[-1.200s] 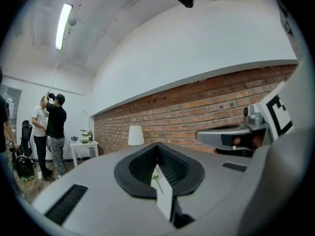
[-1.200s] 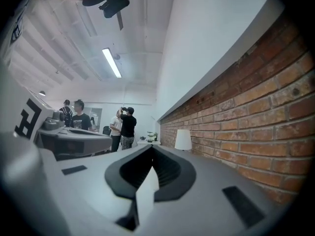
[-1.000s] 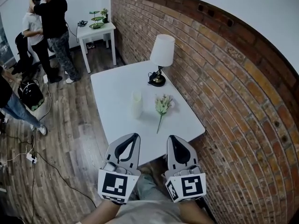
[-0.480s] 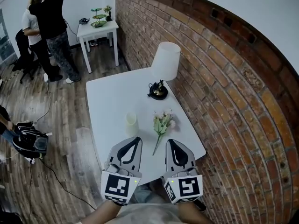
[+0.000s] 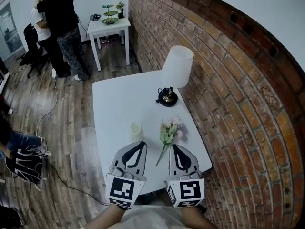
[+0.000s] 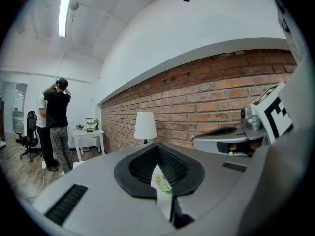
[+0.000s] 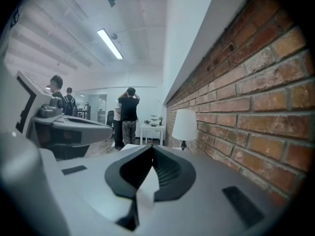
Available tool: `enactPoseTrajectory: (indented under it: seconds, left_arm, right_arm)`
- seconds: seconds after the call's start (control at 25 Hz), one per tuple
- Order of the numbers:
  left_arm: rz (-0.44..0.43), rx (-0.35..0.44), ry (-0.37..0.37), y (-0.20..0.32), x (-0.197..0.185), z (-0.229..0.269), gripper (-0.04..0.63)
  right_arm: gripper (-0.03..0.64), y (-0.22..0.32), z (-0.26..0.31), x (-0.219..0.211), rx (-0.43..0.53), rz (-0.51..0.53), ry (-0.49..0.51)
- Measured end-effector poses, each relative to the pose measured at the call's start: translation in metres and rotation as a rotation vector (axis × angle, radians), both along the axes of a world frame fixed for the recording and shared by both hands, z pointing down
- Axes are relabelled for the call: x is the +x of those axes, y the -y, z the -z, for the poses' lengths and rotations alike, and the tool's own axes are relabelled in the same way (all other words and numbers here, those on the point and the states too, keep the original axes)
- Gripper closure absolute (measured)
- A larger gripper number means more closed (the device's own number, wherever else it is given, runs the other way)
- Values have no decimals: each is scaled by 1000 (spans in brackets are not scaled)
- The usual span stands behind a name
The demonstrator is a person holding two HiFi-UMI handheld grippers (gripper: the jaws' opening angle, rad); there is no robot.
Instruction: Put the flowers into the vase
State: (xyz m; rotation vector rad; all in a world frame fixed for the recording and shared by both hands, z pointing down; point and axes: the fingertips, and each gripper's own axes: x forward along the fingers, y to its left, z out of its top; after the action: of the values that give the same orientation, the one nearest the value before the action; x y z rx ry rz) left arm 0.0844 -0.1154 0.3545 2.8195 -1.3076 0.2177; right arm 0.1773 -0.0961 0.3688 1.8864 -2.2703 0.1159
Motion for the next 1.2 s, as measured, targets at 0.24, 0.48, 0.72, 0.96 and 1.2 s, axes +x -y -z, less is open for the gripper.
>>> enactPoseTrajectory:
  seconds: [0.24, 0.48, 0.72, 0.96, 1.2]
  left_arm:
    - [-25, -27, 15, 8, 2, -9, 587]
    - [-56, -72, 38, 18, 1, -19, 588]
    - [-74, -122, 35, 24, 0, -36, 587]
    - [-86, -141, 44, 26, 0, -45, 588]
    - [-108, -157, 55, 28, 5, -53, 588]
  right_arm:
    - [611, 7, -9, -4, -32, -14, 4]
    - [611, 11, -14, -3, -59, -54, -4]
    - [609, 20, -31, -1, -118, -74, -17]
    - [581, 27, -58, 2, -219, -78, -26]
    - [524, 37, -90, 8, -320, -92, -42]
